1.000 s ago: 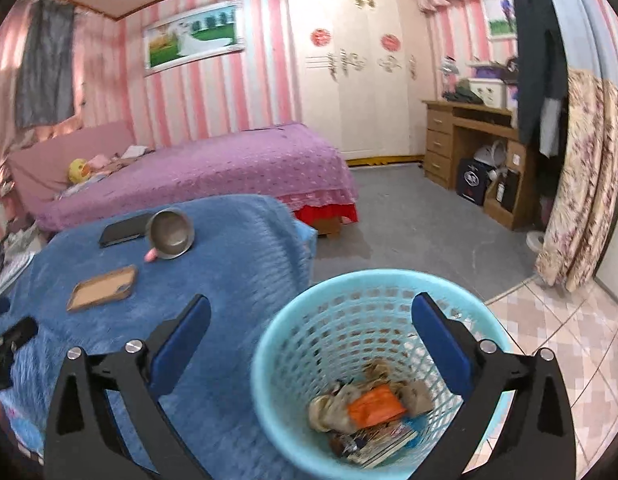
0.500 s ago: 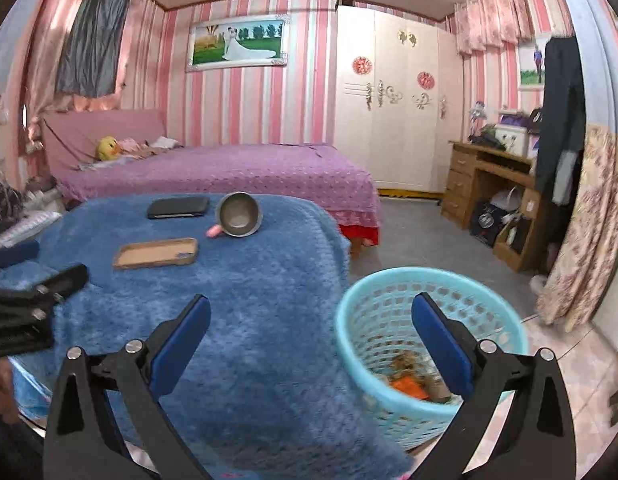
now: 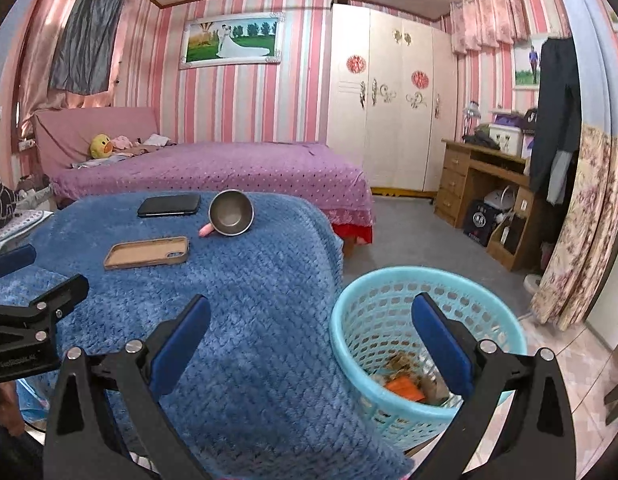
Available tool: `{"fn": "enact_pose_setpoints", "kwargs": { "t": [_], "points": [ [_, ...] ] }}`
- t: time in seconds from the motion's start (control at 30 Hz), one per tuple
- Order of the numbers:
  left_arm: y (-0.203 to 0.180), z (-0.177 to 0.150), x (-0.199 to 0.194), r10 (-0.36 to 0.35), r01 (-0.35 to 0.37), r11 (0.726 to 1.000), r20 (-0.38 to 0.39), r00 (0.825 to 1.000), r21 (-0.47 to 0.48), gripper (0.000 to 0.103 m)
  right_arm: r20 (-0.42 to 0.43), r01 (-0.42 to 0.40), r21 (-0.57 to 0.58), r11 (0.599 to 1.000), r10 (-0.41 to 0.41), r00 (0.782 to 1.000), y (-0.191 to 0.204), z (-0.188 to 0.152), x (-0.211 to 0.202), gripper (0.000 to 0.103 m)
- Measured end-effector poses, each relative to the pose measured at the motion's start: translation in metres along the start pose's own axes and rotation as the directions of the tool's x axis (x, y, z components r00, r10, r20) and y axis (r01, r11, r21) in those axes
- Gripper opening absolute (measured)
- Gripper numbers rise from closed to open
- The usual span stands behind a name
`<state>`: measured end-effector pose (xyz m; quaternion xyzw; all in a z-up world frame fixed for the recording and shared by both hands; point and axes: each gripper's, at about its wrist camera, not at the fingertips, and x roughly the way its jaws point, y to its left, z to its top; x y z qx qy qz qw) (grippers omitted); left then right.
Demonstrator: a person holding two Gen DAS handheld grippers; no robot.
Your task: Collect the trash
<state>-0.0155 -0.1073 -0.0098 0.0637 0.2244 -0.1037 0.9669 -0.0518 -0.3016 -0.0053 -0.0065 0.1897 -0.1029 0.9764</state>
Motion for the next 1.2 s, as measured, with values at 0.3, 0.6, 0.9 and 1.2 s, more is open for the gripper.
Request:
{"fn": "enact_pose_setpoints", "kwargs": {
  "t": [0.3,0.6,0.9,1.2],
  "points": [
    [-0.0005,0.0013,-0.0016,-0.004,0.005,1.000,0.020,1.000,-0.007,0.097,0.017,-0.012,-0.034,0.999,0.012,1.000,0.0057,0.0031,-0.0030,0.098],
    [0.0007,0.0016,-0.0051,-0.006,0.007,1.000,0.027,1.000,-0.016,0.097,0.019,-0.008,-0.029,1.000,0.008,1.000,0.0047,0.0029,-0.0040,0.098],
    [0.0028,0.0020,-0.0045,-0.006,0.006,1.000,0.023,1.000,-0.022,0.097,0.019,-0.008,-0.029,1.000,0.009,1.000,0.0046,0.0030,-0.0041,0.098],
    [0.0034,0.0020,-0.0046,-0.003,0.004,1.000,0.020,1.000,-0.023,0.097,0.017,-0.008,-0.029,1.000,0.009,1.000,0.0040,0.0028,-0.0040,0.098]
  ]
}}
